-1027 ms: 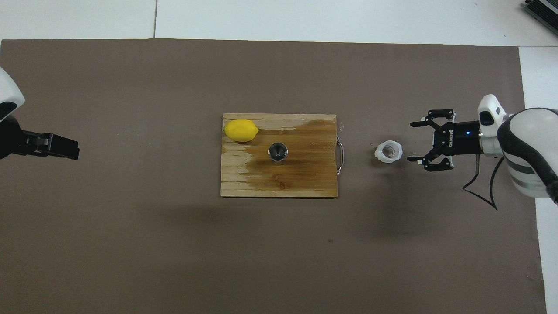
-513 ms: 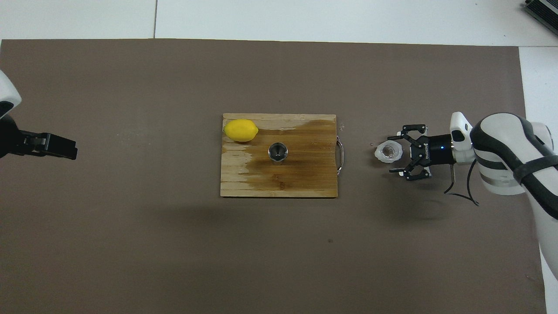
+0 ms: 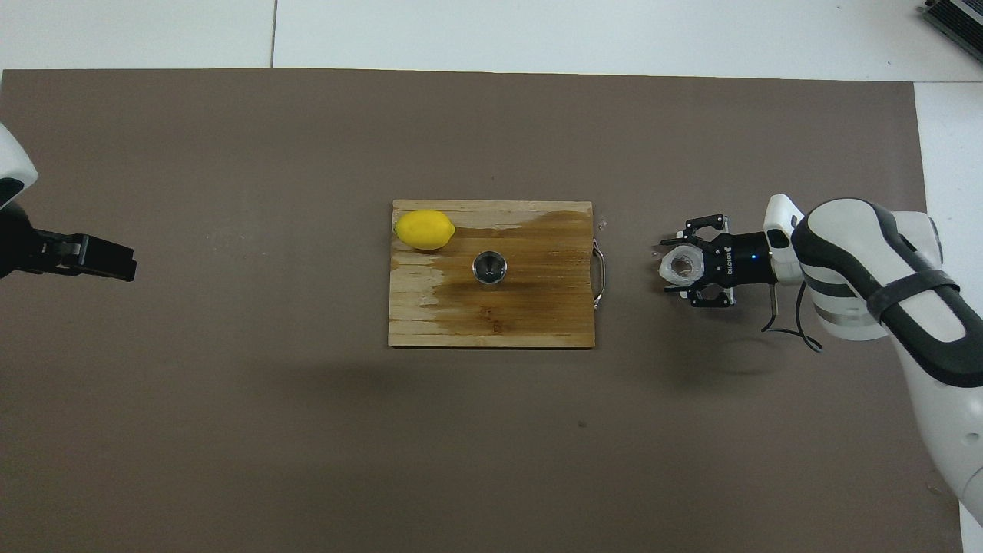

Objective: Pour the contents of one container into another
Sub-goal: 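Close the right gripper around the white cup, then lift the white cup with the right gripper over the metal cup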

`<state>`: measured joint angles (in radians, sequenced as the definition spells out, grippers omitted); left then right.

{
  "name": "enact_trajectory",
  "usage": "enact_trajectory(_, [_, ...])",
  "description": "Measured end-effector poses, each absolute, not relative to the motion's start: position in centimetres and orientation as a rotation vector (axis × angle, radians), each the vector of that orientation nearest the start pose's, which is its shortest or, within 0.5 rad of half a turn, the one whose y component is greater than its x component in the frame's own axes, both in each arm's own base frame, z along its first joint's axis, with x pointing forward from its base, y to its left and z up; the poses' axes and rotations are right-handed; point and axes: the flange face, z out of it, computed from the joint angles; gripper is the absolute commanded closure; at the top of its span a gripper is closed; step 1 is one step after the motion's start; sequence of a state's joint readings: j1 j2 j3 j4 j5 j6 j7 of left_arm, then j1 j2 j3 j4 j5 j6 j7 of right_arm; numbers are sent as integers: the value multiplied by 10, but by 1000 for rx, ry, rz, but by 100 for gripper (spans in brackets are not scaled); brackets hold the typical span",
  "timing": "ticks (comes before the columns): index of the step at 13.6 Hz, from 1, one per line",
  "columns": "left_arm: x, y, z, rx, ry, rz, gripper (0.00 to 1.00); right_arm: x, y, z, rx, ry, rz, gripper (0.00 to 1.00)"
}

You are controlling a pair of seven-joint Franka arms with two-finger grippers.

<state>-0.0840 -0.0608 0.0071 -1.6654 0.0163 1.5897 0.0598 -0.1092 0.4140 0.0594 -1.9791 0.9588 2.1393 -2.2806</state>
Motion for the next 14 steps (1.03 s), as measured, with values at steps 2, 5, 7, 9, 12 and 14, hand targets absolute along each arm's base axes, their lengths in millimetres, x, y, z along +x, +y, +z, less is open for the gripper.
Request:
enact_trajectory(2, [535, -39, 615, -3118, 214, 23, 0, 606, 30, 276, -1839, -1736, -774, 100])
enact_trajectory(5, [535, -39, 615, -3118, 214, 23, 0, 609, 86, 325, -1960, -1657, -715, 100])
enact_trajectory(7, [535, -39, 615, -3118, 214, 23, 0, 607, 133, 354, -2019, -1606, -667, 100])
enact_trajectory(9, [535, -39, 615, -3118, 214, 23, 0, 605, 169, 365, -2082, -1562, -671, 100])
enact_trajectory(12, [535, -39, 615, -3118, 214, 23, 0, 596, 227, 381, -2109, -1541, -672, 100])
enact_trajectory(14, [535, -39, 615, -3118, 214, 23, 0, 590, 255, 389, -2136, -1594, -667, 100])
